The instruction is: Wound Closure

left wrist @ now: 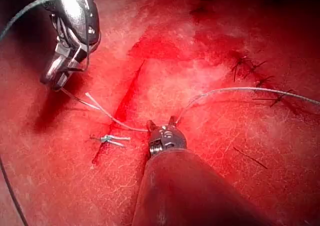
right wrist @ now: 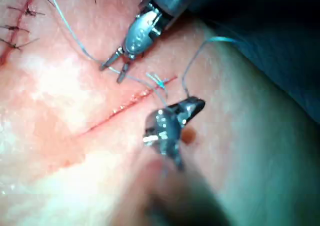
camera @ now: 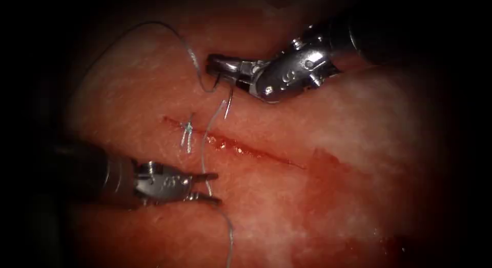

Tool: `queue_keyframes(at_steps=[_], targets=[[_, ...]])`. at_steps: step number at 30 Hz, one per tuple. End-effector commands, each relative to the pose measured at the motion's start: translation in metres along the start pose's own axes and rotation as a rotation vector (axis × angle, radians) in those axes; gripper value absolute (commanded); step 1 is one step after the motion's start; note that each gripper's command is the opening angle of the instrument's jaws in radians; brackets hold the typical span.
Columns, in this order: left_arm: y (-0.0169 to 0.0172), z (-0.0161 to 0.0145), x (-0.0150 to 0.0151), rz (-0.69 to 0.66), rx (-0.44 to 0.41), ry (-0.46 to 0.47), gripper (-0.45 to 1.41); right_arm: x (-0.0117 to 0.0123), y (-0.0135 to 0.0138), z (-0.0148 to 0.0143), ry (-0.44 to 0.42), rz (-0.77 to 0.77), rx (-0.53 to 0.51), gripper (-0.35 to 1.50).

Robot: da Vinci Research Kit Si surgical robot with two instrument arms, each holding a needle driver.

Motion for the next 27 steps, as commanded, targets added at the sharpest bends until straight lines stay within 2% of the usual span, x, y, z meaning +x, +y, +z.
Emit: queue_keyframes(at_steps=[1,14,27], targets=[[0.0011,0.0006,-0.0007,-0.004,-0.006,-0.002,0.21,0.0001,-0.0012,0.0005,0.008,0.003,-0.006,-0.35],[0.0014,0.0004,-0.0003,-0.007,-0.023,0.0,0.21,0.0,-0.0018,0.0004,0.04,-0.093,-0.027,-0.35],[0.0013,0.0003,-0.0001,-0.008,-0.026,0.0,0.21,-0.0008,-0.0034,0.0003,0.047,-0.112,-0.024,-0.35]])
